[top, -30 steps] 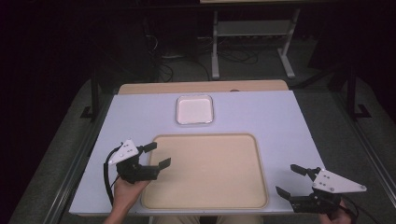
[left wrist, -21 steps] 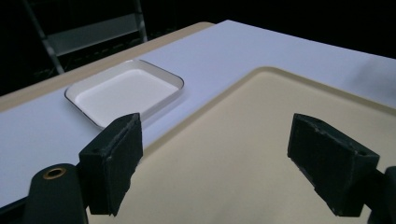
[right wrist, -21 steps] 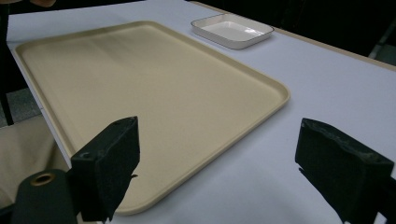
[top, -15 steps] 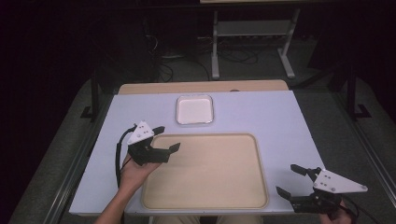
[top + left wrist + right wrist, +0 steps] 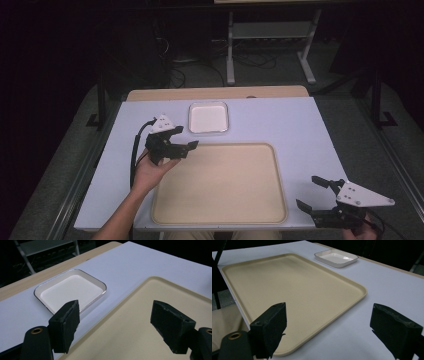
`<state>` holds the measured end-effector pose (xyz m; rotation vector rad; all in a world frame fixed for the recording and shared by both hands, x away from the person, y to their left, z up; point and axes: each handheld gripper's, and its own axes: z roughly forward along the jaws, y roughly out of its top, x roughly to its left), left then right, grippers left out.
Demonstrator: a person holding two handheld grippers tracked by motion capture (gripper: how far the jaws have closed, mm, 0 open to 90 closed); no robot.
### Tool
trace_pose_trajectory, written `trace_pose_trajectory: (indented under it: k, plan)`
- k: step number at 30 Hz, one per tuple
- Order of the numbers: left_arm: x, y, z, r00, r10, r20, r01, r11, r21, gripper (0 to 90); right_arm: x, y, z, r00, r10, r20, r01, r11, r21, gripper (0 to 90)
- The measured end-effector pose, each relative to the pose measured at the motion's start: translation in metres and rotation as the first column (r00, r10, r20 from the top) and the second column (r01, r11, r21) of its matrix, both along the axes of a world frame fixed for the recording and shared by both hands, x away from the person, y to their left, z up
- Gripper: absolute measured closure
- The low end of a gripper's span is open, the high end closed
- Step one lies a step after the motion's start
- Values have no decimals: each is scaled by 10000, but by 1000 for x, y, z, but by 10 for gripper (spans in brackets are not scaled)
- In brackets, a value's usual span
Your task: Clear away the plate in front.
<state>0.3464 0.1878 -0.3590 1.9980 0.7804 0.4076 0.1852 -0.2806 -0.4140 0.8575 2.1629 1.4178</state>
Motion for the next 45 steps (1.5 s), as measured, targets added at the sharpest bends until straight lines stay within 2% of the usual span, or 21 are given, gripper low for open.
trace_pose_trajectory:
  k: [11,16,19,21,24,25,26,27,29,30,32,35,36,37,38,40,41,42,43,44,45]
  plan:
    - [35,-8,-1,9987,493,-157,-486,9978,452,254,0,0,0,10000,39,4,-39,10000,44,129]
    - [51,-9,-4,9967,797,-147,-793,9966,214,278,0,-1,0,10000,13,31,-13,10000,96,129]
    - [69,-11,-7,9916,1105,-666,-1108,9938,-17,280,0,-2,0,10000,20,22,-20,9999,119,129]
    - [74,-10,-7,9898,1185,-789,-1193,9928,-55,292,0,-2,1,10000,43,14,-43,9999,142,129]
    - [87,-9,-8,9797,1705,-1053,-1703,9853,115,314,0,-2,1,9999,118,-49,-117,9997,220,129]
    - [97,-8,-11,9692,2014,-1414,-2005,9795,214,335,0,-2,1,9999,136,-55,-135,9996,258,129]
    - [101,-7,-12,9650,2088,-1589,-2078,9779,226,348,0,-2,1,9999,144,-47,-143,9996,260,129]
    - [101,-7,-12,9650,2088,-1589,-2078,9779,226,364,0,-2,1,9999,144,-47,-143,9996,260,129]
    - [115,-3,-18,9475,2349,-2168,-2368,9714,174,369,0,-2,1,9999,162,-52,-161,9996,245,129]
    - [115,-3,-18,9475,2349,-2168,-2368,9714,174,370,0,-2,1,9999,162,-52,-161,9996,245,129]
    - [124,-1,-22,9323,2446,-2664,-2518,9678,76,393,1,-2,1,9998,193,-49,-192,9995,239,129]
    - [133,0,-28,9141,2808,-2925,-2917,9565,66,423,1,-1,1,9998,210,-46,-209,9995,227,129]
    - [137,-1,-32,8994,3141,-3041,-3228,9462,226,440,1,-1,1,9997,238,-64,-236,9995,211,129]
    - [137,-1,-32,8994,3141,-3041,-3228,9462,226,447,1,-1,1,9997,238,-64,-236,9995,211,129]
    - [138,-2,-35,8932,3264,-3093,-3358,9416,238,447,1,-1,1,9997,236,-62,-234,9995,212,129]
    - [140,-5,-40,8894,3315,-3148,-3363,9409,405,476,0,-2,1,9997,237,-72,-236,9994,245,129]
    - [141,-9,-45,8857,3513,-3034,-3433,9357,813,489,0,-2,1,9997,240,-74,-238,9994,258,129]
    - [141,-9,-45,8857,3513,-3034,-3433,9357,813,496,0,-2,1,9997,240,-74,-238,9994,258,129]
    - [142,-9,-48,8831,3602,-3005,-3439,9328,1076,498,0,-3,1,9997,244,-87,-242,9993,293,129]
    - [144,-12,-53,8767,3821,-2924,-3537,9238,1467,499,0,-3,1,9997,249,-82,-247,9993,289,129]
    - [144,-12,-53,8767,3821,-2924,-3537,9238,1467,498,0,-3,1,9997,249,-82,-247,9993,289,129]
